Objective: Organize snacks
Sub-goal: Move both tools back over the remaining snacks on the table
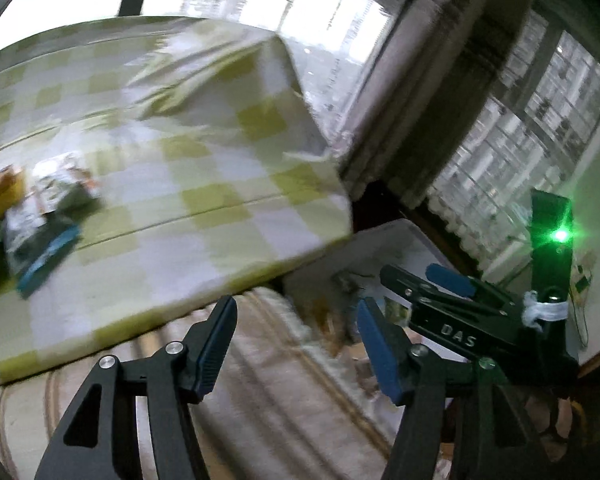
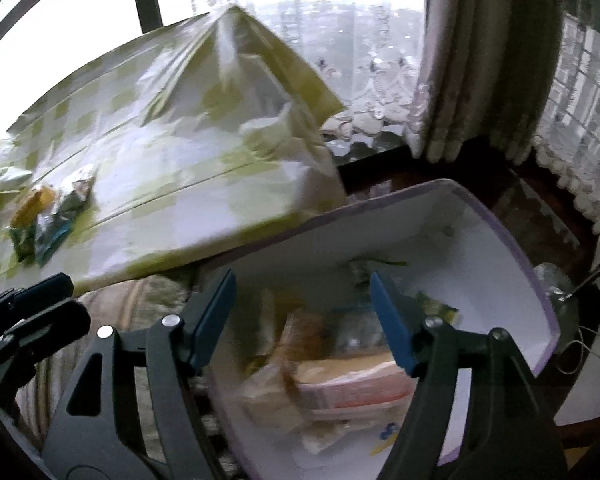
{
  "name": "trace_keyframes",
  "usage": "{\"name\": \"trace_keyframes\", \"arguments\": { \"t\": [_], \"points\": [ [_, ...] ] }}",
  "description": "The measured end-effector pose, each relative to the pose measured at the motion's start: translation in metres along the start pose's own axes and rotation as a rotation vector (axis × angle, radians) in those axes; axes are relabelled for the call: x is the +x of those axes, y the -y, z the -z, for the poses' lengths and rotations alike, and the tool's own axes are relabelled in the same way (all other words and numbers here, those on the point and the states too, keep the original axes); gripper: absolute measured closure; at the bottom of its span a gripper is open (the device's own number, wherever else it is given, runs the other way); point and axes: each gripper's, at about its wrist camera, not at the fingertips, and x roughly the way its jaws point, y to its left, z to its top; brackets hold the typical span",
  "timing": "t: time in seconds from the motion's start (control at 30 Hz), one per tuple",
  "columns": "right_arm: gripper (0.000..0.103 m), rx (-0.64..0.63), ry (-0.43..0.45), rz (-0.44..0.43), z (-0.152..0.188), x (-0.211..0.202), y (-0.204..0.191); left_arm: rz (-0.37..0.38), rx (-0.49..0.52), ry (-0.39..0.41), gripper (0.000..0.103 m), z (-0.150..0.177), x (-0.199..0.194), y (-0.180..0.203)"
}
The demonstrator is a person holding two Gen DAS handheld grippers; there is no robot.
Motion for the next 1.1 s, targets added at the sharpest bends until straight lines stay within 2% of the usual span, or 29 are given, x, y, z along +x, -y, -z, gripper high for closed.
{"name": "trace_keyframes", "arguments": {
  "t": [0.17,0.4,0.67,0.83,1.03,1.1],
  "points": [
    [0.025,-0.016,-0.012,-0.071,-0.002,0.002,-0.026,-0.048,-0.088,0.031,0.04,0.005,-0.018,-0.041],
    [0.025,-0.071,-0.029,-0.171,-0.006,0.006,-0.081,-0.137,-0.208,0.09,0.04,0.015,-0.054,-0.104],
    [0.025,-0.189,-0.047,-0.224,-0.008,0.019,-0.143,-0.234,-0.303,0.158,0.04,0.024,-0.096,-0.166],
    [0.025,-0.218,-0.051,-0.253,-0.016,0.03,-0.169,-0.262,-0.329,0.174,0.04,0.023,-0.105,-0.19],
    [0.024,-0.227,-0.053,-0.275,-0.029,0.045,-0.198,-0.308,-0.276,0.193,0.04,0.005,-0.108,-0.206],
    [0.019,-0.23,-0.04,-0.284,-0.034,0.048,-0.207,-0.313,-0.256,0.199,0.035,-0.004,-0.108,-0.215]
  ]
}}
